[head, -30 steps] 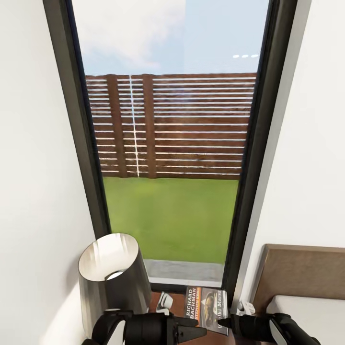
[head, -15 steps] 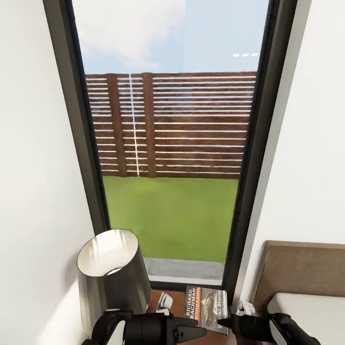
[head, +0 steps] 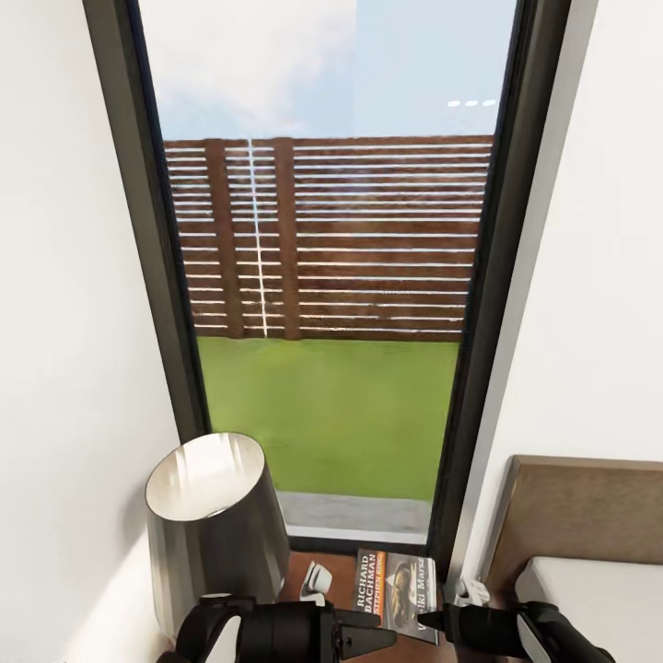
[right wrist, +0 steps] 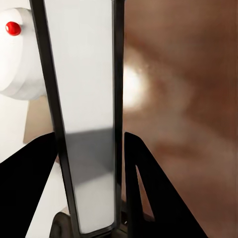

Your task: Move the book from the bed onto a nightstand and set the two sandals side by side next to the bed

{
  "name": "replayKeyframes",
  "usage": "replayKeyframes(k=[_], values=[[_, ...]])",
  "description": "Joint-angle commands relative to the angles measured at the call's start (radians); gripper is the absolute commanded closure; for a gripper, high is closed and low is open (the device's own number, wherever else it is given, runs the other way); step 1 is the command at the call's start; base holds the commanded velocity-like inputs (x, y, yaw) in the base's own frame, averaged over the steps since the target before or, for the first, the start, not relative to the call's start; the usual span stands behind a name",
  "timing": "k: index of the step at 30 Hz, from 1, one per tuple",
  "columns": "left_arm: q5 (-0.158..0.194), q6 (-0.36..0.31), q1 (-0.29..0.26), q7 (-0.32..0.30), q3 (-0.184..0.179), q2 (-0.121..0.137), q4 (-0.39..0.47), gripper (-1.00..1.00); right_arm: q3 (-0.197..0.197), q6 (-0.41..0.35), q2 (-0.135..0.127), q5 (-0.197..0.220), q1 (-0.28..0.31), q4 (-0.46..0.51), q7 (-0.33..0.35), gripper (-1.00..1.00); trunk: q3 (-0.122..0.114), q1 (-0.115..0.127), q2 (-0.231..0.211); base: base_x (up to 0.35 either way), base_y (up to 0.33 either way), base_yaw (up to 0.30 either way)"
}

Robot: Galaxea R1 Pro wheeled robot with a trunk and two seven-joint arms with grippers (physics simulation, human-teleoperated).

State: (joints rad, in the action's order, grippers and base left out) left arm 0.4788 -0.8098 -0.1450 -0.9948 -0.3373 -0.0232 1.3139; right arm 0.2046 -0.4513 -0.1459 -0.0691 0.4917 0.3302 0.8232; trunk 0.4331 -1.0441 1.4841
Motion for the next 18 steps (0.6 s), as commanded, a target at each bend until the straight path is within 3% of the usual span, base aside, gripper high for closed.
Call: replayKeyframes(k=[1, 18], values=[[0.004, -0.006, -0.001, 0.000, 0.000, 0.000, 0.000, -1.00, 0.009, -0.007, 0.002, -0.006, 0.001, 0.001, 0.006, 1.00, 0.004, -0.004, 0.008, 0.000, 0.000, 0.000], [0.004, -0.005, -0.001, 0.000, 0.000, 0.000, -0.001, -1.00, 0.009, -0.009, 0.005, -0.006, 0.001, 0.001, 0.007, 1.00, 0.058, -0.069, 0.127, 0.000, 0.000, 0.000]])
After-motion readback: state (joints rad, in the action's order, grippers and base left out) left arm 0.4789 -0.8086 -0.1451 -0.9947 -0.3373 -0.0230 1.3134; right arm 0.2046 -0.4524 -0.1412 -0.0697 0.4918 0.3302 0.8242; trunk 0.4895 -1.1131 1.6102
